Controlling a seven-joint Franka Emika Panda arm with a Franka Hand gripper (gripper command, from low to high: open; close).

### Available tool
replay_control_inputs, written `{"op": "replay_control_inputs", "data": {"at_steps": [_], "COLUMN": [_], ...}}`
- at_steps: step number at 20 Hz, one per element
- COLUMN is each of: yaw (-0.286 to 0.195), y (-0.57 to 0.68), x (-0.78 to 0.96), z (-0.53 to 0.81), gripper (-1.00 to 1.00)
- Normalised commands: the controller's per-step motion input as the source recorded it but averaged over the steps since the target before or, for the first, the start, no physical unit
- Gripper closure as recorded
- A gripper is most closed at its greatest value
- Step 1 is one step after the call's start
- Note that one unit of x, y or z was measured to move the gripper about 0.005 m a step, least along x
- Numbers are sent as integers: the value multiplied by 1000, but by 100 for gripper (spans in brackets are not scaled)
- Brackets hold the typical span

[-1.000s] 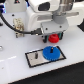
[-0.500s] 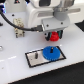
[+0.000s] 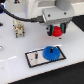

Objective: Insert the blue gear onto the right peg, followed by the red gear

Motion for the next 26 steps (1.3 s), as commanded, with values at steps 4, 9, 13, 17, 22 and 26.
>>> {"op": "replay_control_inputs", "data": {"at_steps": [4,9,13,17,22,26], "yaw": [0,0,0,0,0,0], "y": [-92,-128,-166,-213,-205,-244], "x": [715,719,694,647,456,223], "z": [291,261,213,122,8,-61], "gripper": [100,100,100,100,100,100]}}
